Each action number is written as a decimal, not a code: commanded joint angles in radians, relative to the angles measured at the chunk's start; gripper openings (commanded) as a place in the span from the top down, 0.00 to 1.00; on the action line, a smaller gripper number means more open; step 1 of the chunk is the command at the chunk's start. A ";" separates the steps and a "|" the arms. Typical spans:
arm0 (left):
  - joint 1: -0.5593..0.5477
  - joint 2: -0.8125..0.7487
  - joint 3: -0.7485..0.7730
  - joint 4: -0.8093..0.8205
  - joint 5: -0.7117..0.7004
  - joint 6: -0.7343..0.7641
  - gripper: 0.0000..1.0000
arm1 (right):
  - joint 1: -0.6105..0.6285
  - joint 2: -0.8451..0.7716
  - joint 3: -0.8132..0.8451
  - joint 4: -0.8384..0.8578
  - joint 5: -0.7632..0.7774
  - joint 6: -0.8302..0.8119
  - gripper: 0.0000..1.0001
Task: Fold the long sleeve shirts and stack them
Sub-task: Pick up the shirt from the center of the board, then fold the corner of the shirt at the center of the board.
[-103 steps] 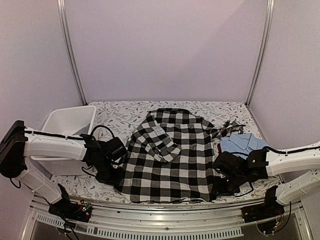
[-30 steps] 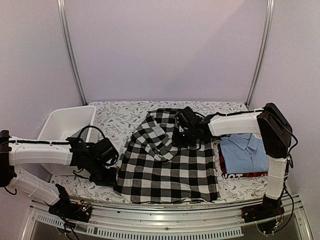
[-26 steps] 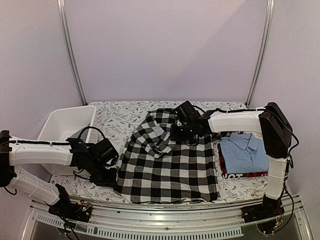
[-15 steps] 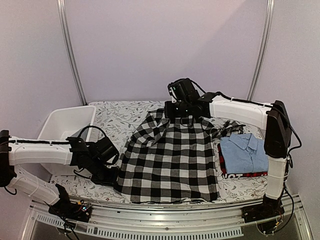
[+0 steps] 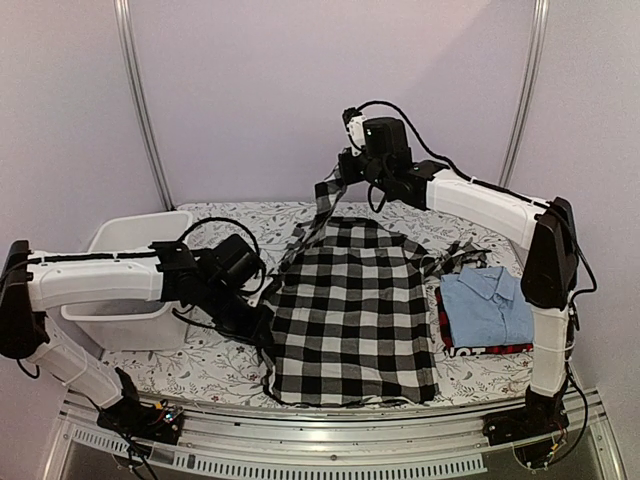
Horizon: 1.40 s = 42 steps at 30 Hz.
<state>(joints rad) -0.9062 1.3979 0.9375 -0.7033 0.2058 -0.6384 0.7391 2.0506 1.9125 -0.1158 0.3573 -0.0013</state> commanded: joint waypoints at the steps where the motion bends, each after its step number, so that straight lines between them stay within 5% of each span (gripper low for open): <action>1: -0.049 0.075 0.082 0.022 0.098 0.109 1.00 | -0.049 0.019 0.033 0.160 0.046 -0.095 1.00; 20: -0.129 0.277 0.294 -0.007 0.279 0.210 1.00 | -0.190 0.050 0.080 0.258 -0.073 -0.070 1.00; 42: -0.157 0.487 0.384 0.046 0.354 0.190 1.00 | -0.222 -0.048 -0.132 0.246 -0.211 0.071 1.00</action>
<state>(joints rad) -1.0451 1.8606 1.3022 -0.6895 0.5297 -0.4458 0.5228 2.0850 1.8168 0.1192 0.1802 0.0238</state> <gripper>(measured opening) 0.005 0.004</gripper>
